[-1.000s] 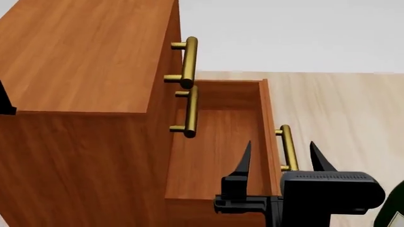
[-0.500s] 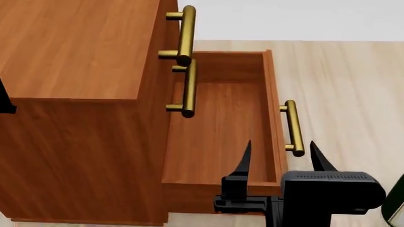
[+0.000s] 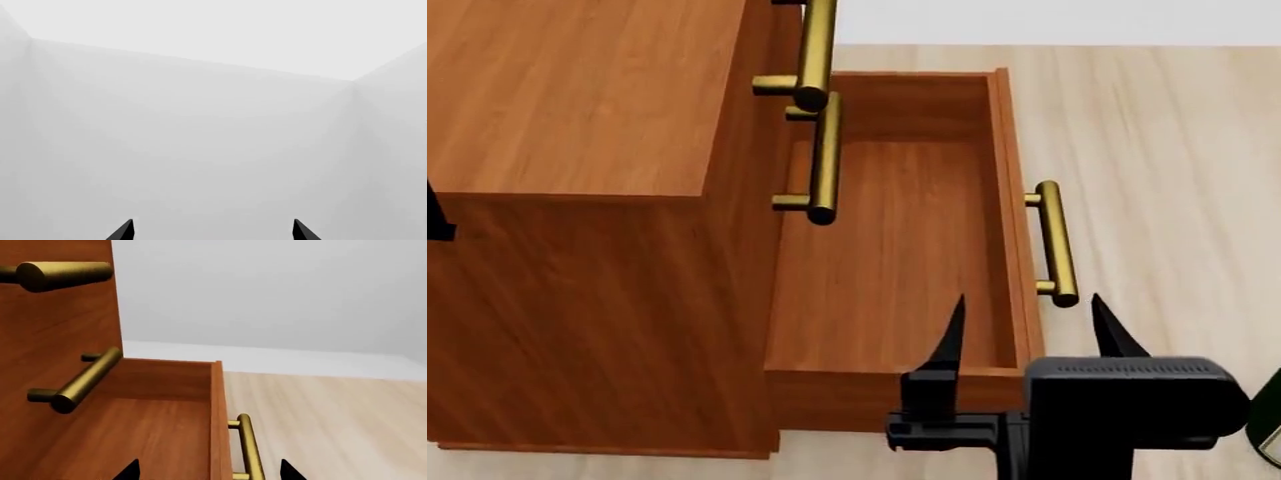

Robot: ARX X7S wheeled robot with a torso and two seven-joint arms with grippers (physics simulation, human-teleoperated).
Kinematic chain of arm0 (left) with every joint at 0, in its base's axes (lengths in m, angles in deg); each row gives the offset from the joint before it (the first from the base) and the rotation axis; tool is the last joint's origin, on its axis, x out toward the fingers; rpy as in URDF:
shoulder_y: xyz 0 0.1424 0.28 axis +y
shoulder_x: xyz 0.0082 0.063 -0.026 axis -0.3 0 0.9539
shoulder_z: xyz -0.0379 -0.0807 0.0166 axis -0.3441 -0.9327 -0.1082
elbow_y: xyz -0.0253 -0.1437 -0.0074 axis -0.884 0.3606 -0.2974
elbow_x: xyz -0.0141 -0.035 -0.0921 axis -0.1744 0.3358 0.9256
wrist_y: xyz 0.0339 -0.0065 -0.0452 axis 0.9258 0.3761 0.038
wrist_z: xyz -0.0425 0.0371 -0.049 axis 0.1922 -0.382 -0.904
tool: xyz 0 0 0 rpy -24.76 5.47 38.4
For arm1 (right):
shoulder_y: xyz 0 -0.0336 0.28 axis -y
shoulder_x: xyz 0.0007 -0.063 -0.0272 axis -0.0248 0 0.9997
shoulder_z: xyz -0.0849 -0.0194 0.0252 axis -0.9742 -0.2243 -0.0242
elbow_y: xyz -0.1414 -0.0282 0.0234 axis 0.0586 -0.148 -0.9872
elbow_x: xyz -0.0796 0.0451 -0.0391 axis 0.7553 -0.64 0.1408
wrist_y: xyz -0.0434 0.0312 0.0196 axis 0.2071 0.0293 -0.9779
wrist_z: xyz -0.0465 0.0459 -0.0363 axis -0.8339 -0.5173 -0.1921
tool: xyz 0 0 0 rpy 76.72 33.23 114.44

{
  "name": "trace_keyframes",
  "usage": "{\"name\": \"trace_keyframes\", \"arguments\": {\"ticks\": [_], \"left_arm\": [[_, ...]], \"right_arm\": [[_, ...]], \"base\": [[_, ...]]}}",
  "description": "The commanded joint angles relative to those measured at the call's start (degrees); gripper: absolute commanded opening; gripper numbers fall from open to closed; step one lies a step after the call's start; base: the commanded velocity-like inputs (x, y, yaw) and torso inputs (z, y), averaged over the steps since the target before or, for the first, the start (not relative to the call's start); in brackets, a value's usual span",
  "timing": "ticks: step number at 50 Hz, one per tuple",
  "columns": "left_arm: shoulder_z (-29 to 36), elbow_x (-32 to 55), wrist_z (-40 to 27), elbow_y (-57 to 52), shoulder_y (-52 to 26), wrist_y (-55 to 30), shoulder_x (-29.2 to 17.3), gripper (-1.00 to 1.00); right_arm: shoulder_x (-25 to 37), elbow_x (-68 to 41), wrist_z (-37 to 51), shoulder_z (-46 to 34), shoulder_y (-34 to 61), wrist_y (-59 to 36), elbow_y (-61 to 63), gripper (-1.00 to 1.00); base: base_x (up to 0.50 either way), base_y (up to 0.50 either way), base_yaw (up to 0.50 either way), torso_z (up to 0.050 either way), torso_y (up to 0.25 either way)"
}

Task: Close the bottom drawer of the cabinet and open the top drawer.

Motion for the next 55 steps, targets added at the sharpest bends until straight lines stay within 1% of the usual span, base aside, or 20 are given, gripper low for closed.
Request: {"name": "trace_keyframes", "arguments": {"ticks": [1, 10, 12, 19, 29, 37, 39, 55], "left_arm": [[0.2, 0.0, -0.2, 0.2, 0.1, 0.5, -0.4, 1.00], [0.7, -0.4, -0.2, 0.4, 0.2, 0.9, -0.6, 1.00], [0.8, -0.2, -0.4, 0.2, 0.0, 0.7, -0.6, 1.00], [1.2, -0.3, -0.5, 0.2, -0.3, 0.6, -0.7, 1.00], [1.1, -0.2, -0.6, 0.3, -0.1, 1.0, -1.1, 1.00], [1.3, -0.4, -0.7, 0.4, 0.0, 1.3, -1.3, 1.00], [1.2, -0.3, -0.7, 0.4, -0.1, 1.3, -1.4, 1.00], [1.3, -0.2, -1.2, 0.3, -0.1, 1.4, -1.9, 1.00]], "right_arm": [[3.0, 2.2, 1.2, -1.8, 1.6, -5.0, 1.8, 1.00], [6.8, 5.0, 2.8, -2.6, 2.2, -10.4, 3.6, 1.00], [8.7, 6.0, 3.3, -2.7, 2.4, -13.0, 3.9, 1.00], [10.8, 6.5, 3.5, -1.9, 2.5, -15.4, 3.9, 1.00], [13.5, 8.9, 4.2, -4.1, 4.7, -21.1, 3.6, 1.00], [14.5, 8.9, 4.2, -3.8, 5.4, -23.3, 4.3, 1.00], [15.1, 9.7, 4.5, -4.8, 5.9, -24.5, 4.3, 1.00], [16.2, 10.8, 3.1, -8.3, 8.6, -25.4, 0.3, 1.00]], "base": [[0.00, 0.00, 0.00, 0.000, 0.000], [0.00, 0.00, 0.00, 0.000, 0.000], [0.00, 0.00, 0.00, 0.000, 0.000], [0.00, 0.00, 0.00, 0.000, 0.000], [0.00, 0.00, 0.00, 0.000, 0.000], [0.00, 0.00, 0.00, 0.000, 0.000], [0.00, 0.00, 0.00, 0.000, 0.000], [0.00, 0.00, 0.00, 0.000, 0.000]]}}
